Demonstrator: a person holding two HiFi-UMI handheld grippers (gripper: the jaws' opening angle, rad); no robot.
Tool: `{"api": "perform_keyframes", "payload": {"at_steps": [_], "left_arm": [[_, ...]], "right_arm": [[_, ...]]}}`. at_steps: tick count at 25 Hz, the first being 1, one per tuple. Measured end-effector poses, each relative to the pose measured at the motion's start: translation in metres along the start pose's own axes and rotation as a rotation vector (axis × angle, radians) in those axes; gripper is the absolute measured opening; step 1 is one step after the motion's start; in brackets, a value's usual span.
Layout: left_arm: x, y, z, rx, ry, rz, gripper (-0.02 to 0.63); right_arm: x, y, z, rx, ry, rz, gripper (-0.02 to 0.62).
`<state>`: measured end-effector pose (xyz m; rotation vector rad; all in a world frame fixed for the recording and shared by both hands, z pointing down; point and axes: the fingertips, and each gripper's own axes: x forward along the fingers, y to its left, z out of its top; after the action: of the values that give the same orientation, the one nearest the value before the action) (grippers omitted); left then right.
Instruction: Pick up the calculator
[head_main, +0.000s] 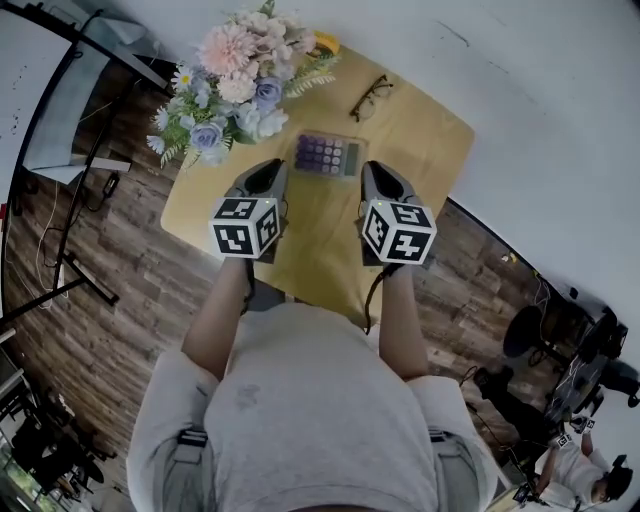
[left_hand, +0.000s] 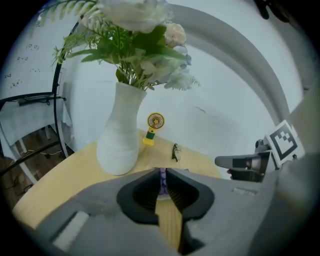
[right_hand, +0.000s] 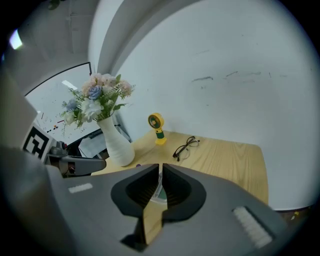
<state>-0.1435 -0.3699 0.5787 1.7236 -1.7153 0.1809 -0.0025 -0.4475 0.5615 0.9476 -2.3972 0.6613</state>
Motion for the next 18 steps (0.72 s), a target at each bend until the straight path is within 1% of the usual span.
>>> {"api": "perform_keyframes", "payload": {"at_steps": [1, 3, 5, 9, 11, 14, 18], "left_arm": [[0.003, 0.0, -0.004, -0.004, 0.013, 0.0, 0.028], [0.009, 0.0, -0.011, -0.007, 0.037, -0.002, 0.061], [0.015, 0.001, -0.016, -0.014, 0.058, -0.005, 0.084], [0.031, 0.004, -0.02, -0.041, 0.089, -0.01, 0.095], [0.041, 0.007, -0.021, -0.038, 0.111, -0.008, 0.131], [0.055, 0.011, -0.025, -0.029, 0.153, -0.007, 0.164], [0.071, 0.014, -0.029, -0.036, 0.202, -0.005, 0.213]], "right_arm": [[0.004, -0.002, -0.005, 0.007, 0.014, 0.002, 0.027], [0.011, -0.006, -0.012, 0.022, 0.037, 0.002, 0.04], [0.018, -0.01, -0.019, 0.032, 0.06, 0.0, 0.065], [0.032, -0.015, -0.031, 0.049, 0.1, 0.012, 0.117], [0.04, -0.017, -0.035, 0.052, 0.115, 0.016, 0.13], [0.049, -0.019, -0.04, 0.061, 0.136, 0.021, 0.144], [0.061, -0.02, -0.048, 0.087, 0.166, 0.037, 0.172]]}}
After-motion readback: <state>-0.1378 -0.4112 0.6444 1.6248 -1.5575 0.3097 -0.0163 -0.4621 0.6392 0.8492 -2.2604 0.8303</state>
